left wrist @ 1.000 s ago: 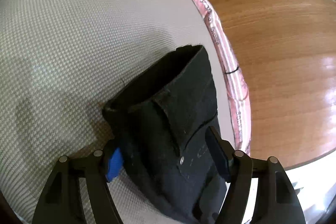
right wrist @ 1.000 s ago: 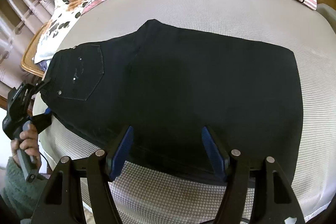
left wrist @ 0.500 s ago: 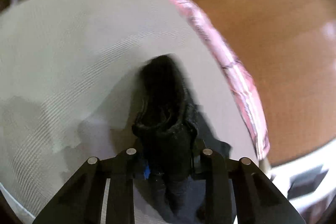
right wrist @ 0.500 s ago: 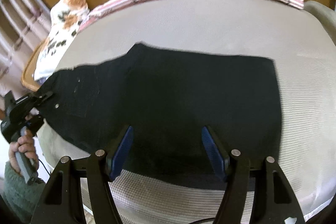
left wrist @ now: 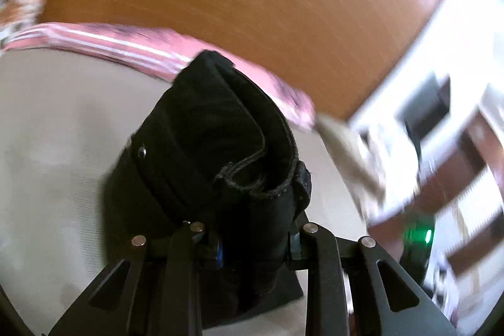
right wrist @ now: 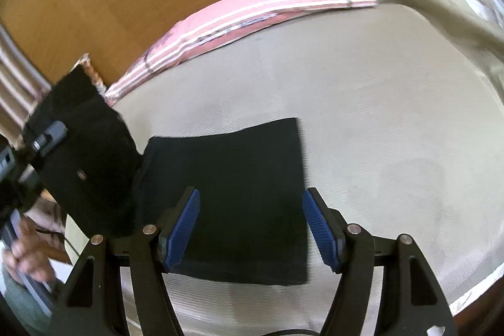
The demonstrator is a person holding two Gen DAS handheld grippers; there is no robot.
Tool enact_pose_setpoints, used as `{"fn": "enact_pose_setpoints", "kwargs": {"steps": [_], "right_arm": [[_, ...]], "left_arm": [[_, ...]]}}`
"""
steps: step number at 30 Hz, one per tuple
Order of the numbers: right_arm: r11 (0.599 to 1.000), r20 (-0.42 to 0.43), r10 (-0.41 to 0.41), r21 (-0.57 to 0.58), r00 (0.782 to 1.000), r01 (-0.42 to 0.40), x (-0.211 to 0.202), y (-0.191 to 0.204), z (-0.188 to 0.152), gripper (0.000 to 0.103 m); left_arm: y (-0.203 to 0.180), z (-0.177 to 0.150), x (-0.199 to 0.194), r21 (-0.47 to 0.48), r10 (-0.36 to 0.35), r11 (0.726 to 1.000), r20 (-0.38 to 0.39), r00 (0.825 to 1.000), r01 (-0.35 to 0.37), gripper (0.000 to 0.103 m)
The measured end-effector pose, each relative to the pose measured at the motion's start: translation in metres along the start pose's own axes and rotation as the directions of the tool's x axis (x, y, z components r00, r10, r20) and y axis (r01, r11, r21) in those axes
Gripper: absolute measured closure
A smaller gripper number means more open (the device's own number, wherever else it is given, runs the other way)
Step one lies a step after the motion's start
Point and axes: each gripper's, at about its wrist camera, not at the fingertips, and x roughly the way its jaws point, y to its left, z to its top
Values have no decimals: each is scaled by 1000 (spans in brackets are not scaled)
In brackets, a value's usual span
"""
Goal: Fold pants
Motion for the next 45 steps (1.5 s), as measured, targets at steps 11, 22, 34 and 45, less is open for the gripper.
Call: {"fn": "enact_pose_setpoints", "kwargs": {"steps": [11,22,34,45], "right_arm": [[969,-83,201,165,976,-186,25,-57,-2,35],[843,-153,502,307,851,-442,96,-61,6,35],[826,-121,531,295,839,-481,140,-51,37,49],[861,12,443,275,897,-429,83,-58,55,90]], "left_arm": [[-40,-79,121,292,141,955,-297,945,-50,74],[-50,-72,48,341,99,940,-213,972,-21,44],[55,-64,39,89,271,962,-171,947,-259,44],[32,-50,47,180,298,944,-97,950,-278,43]]}}
